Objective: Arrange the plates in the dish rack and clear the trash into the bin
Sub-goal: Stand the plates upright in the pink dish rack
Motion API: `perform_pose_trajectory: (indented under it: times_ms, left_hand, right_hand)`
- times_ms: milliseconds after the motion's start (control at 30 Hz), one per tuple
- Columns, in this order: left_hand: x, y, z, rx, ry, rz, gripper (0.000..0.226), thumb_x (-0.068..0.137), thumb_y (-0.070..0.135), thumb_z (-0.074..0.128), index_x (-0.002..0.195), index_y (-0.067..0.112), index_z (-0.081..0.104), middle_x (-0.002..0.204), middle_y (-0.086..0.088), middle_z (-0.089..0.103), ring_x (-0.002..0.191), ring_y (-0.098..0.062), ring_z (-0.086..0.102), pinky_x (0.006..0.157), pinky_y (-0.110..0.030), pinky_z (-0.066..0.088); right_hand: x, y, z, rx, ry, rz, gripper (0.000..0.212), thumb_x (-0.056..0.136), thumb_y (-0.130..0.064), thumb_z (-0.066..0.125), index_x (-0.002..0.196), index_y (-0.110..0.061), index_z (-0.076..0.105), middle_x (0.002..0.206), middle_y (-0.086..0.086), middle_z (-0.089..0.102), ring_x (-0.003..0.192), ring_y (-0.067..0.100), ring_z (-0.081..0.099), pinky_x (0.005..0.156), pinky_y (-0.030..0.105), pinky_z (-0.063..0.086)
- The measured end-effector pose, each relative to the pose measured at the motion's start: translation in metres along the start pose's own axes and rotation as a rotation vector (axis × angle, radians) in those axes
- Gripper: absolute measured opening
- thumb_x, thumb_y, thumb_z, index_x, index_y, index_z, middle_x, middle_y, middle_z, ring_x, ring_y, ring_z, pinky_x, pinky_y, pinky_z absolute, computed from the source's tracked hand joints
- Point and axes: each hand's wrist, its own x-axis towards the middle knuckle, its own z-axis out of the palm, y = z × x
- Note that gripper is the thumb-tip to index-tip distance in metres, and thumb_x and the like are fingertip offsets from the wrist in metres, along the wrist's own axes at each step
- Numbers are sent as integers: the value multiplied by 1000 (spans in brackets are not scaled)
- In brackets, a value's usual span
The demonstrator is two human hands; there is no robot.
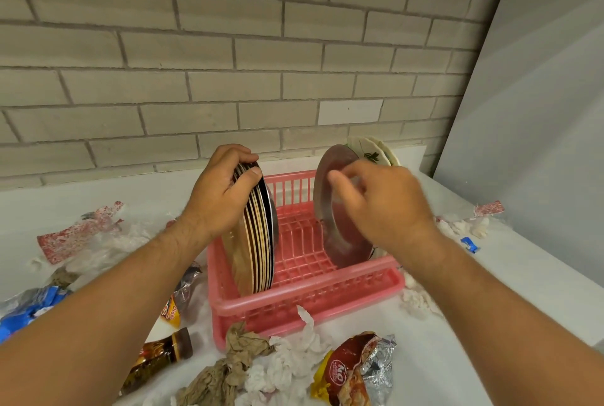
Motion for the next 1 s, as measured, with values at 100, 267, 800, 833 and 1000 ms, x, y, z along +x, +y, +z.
perform_pose_trajectory:
  times_ms: [100, 267, 800, 833, 1000]
  left_hand:
    - [1, -1, -1, -17, -8, 12, 29, 85, 30, 49, 109, 21, 63, 115, 9, 51, 108, 9, 46, 89, 1, 27]
    - [-1, -3, -5, -30, -27, 20, 31, 88, 27, 49, 115, 24, 65, 116, 10, 50, 111, 6, 47, 91, 0, 29]
    - [-6, -3, -11, 69, 3, 1, 28, 97, 27, 46, 124, 19, 49, 117, 7, 50, 104, -1, 46, 79, -7, 32]
    - [-7, -3, -11, 64, 4, -14, 28, 97, 27, 47, 124, 19, 47, 116, 7, 51, 103, -2, 47, 79, -9, 32]
    - [-10, -8, -12, 8, 6, -33, 23, 97, 27, 46, 119, 20, 45, 119, 10, 50, 99, 14, 44, 79, -6, 30]
  right_hand:
    - [-10, -28, 31, 369, -180, -17, 32, 96, -47, 45, 108, -26, 66, 85, -14, 65, 76, -1, 59, 67, 19, 46]
    - [-19, -49, 69, 533, -264, 10, 33, 99, -41, 40, 123, -26, 56, 92, -2, 68, 78, 14, 63, 74, 35, 53]
    - [41, -56, 54, 281, -249, 17, 14, 98, -20, 41, 100, -21, 54, 82, -7, 55, 71, 7, 53, 57, 21, 42]
    - [43, -54, 53, 277, -245, 18, 15, 98, -20, 41, 103, -20, 55, 88, -4, 59, 77, 12, 57, 64, 25, 49]
    - [41, -46, 51, 257, -236, 38, 21, 98, -21, 42, 112, -18, 56, 98, 1, 62, 88, 19, 61, 77, 37, 57]
